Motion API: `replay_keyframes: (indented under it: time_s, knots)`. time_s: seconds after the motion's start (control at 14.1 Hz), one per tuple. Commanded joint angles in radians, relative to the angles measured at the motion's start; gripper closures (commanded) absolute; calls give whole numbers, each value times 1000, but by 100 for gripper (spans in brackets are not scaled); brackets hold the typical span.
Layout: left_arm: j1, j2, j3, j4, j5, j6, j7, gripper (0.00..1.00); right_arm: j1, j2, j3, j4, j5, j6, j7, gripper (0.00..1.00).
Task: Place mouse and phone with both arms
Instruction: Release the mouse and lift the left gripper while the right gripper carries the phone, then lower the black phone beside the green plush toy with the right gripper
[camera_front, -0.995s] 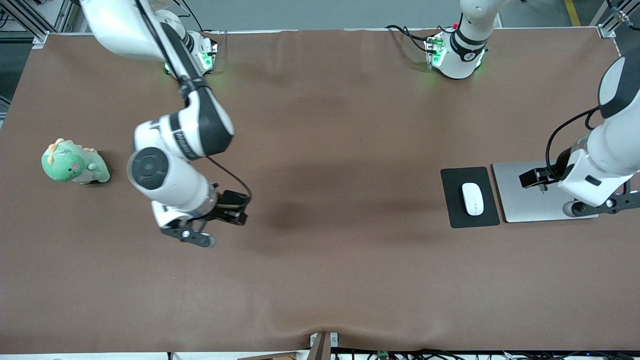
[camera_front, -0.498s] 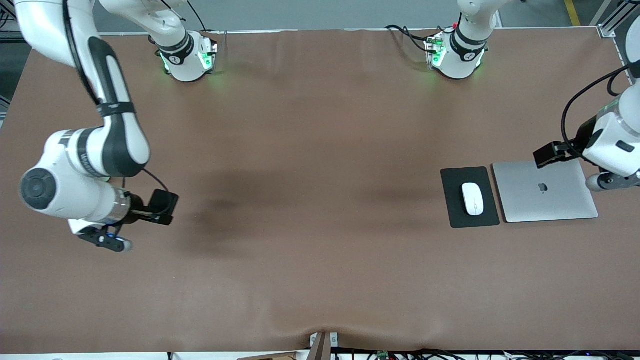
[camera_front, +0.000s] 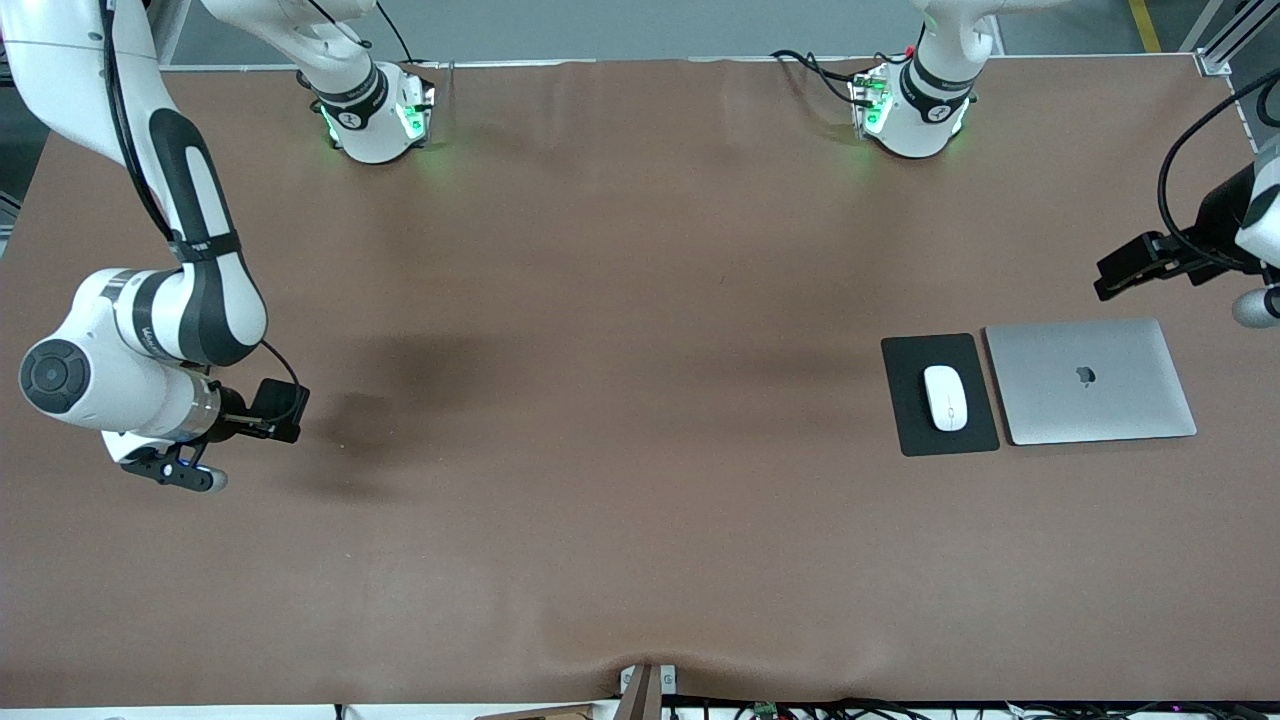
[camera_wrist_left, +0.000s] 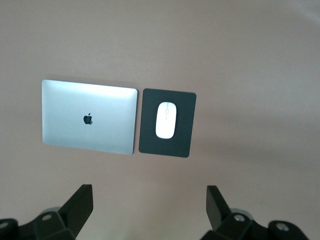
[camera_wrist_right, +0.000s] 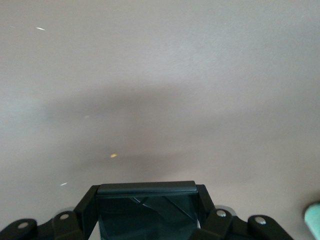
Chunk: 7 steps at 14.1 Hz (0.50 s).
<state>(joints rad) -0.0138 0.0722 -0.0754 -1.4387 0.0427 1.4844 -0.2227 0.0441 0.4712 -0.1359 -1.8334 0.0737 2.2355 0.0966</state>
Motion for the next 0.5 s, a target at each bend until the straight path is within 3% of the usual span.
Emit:
replay_keyframes:
  time_s: [0.0,0.14,0.43]
  knots:
    - [-37,-121,35,-143,-17,54,23,0,-56,-34,22,-102,-14,82,-74,67]
    - [-64,-172,69,-201,-17,73,23,0,-82,-34,22,-128,-14,84,-129,67]
    - [-61,-178,60,-200,-30,51,25,0,-148,-11,22,-155,-14,81,-264,67]
